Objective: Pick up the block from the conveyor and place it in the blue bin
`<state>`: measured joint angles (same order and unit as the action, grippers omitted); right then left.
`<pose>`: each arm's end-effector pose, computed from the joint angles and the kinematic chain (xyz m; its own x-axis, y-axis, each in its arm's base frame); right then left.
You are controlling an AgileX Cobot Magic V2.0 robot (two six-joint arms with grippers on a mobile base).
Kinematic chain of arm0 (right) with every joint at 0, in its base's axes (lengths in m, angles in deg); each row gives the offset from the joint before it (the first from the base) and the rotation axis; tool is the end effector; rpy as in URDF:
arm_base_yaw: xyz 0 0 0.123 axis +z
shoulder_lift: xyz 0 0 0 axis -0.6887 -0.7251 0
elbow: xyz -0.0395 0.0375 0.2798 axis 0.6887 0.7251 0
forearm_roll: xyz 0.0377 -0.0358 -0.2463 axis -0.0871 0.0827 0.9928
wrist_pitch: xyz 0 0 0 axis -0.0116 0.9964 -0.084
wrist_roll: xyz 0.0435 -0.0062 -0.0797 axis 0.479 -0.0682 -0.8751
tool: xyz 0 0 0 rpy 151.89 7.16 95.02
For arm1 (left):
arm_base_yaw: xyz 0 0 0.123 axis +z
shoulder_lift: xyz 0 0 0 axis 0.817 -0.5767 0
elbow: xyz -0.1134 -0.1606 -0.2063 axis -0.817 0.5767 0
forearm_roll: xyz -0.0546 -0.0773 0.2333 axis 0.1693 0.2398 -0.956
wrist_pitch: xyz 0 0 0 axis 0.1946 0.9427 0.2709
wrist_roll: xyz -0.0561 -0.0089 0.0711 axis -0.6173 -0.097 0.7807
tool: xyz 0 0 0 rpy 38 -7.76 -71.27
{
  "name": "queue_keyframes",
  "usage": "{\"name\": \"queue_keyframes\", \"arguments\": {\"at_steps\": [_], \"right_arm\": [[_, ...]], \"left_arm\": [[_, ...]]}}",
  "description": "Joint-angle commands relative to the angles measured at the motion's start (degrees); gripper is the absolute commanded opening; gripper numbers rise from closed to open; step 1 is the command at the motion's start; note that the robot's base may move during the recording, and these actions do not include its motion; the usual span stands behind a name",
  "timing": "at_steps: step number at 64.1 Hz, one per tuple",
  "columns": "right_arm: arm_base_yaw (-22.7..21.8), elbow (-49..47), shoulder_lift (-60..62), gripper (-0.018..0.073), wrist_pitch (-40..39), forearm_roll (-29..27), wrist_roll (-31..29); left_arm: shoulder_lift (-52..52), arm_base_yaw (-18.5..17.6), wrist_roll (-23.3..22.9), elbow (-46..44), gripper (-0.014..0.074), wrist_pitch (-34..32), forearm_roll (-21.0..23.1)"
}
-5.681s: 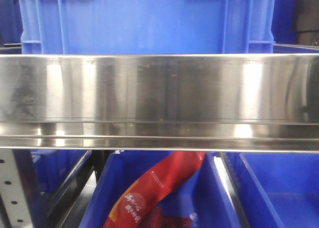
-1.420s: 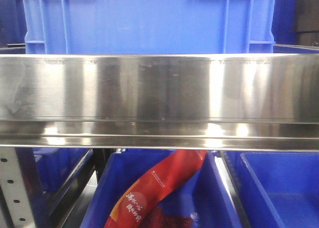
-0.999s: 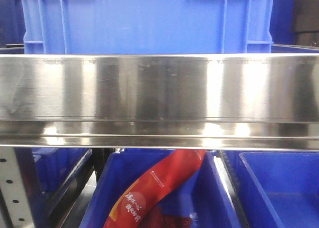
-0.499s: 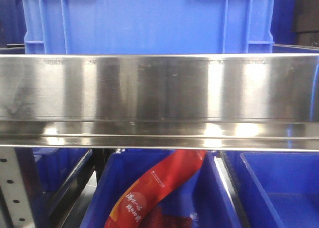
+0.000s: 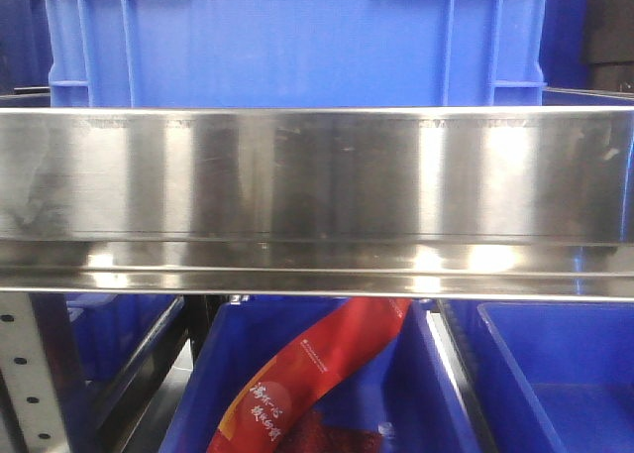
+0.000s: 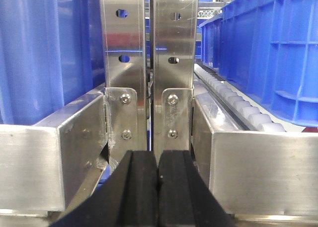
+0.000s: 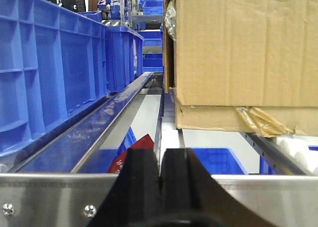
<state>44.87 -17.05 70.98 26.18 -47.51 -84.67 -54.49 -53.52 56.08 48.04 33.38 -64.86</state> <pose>0.0566 0.0016 0.2099 0.0399 0.0623 -0.9973 -0.0284 0.9977 0.0612 0.0571 0.0010 0.2052 0.0034 0.0305 -0.9995 -0.0190 0.9994 0.0305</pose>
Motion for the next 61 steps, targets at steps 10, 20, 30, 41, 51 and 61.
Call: {"name": "queue_keyframes", "arguments": {"at_steps": [10, 20, 30, 41, 51, 61], "right_arm": [[-0.4, 0.2, 0.2, -0.0162, -1.6, -0.1, -0.4], [-0.4, 0.2, 0.2, -0.0162, -1.6, -0.1, -0.4], [-0.4, 0.2, 0.2, -0.0162, -1.6, -0.1, -0.4], [-0.4, 0.2, 0.2, -0.0162, -1.6, -0.1, -0.4], [-0.4, 0.2, 0.2, -0.0162, -1.6, -0.1, -0.4], [-0.4, 0.2, 0.2, -0.0162, -1.6, -0.1, -0.4]], "left_arm": [[0.3, 0.1, -0.4, -0.1, -0.0111, -0.8, 0.0], [0.3, 0.1, -0.4, -0.1, -0.0111, -0.8, 0.0], [0.3, 0.1, -0.4, -0.1, -0.0111, -0.8, 0.0], [0.3, 0.1, -0.4, -0.1, -0.0111, -0.8, 0.0], [0.3, 0.1, -0.4, -0.1, -0.0111, -0.8, 0.0], [0.3, 0.1, -0.4, -0.1, -0.0111, -0.8, 0.0]]}}
